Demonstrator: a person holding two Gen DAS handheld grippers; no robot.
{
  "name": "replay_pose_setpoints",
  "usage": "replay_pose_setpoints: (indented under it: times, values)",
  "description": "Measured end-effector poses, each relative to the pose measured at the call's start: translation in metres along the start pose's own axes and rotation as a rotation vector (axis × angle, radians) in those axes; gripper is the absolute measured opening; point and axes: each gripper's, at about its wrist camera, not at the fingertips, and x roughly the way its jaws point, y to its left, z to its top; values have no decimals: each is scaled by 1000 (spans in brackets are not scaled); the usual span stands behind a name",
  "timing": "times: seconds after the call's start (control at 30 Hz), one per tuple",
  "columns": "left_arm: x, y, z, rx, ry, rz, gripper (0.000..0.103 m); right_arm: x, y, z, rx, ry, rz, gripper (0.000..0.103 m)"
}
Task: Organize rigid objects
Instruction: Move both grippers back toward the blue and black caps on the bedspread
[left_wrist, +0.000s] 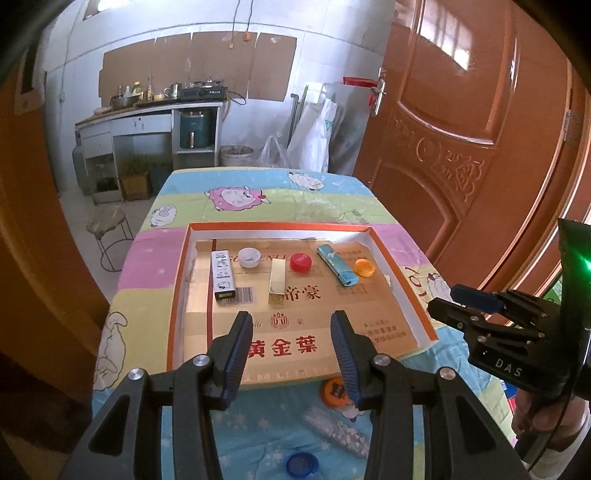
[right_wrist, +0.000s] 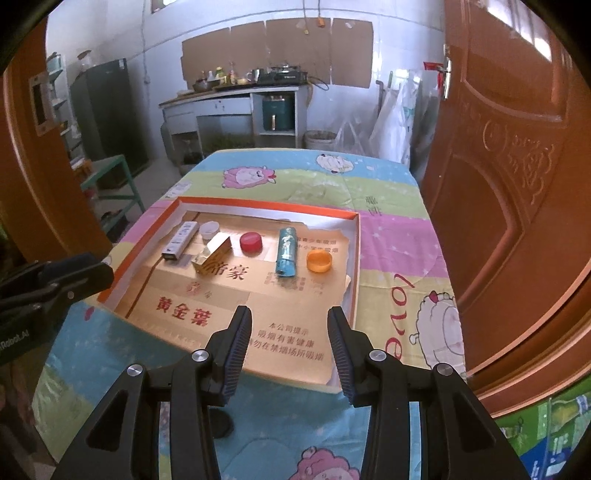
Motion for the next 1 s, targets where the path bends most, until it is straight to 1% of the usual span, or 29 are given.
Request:
replay_pose_setpoints:
  times: [0.6,0.83,1.0]
  values:
    - [-45,-11,-32,31,-31,20,44,-43,22,-34,-18,-27,11,44]
    - [-55,-15,-48,47,-37,38,44,-53,29,-45,-25,-24,16,44]
    - [-54,-15,-65,43,-35,31,44,-54,34,-56,-23,-13,23,44]
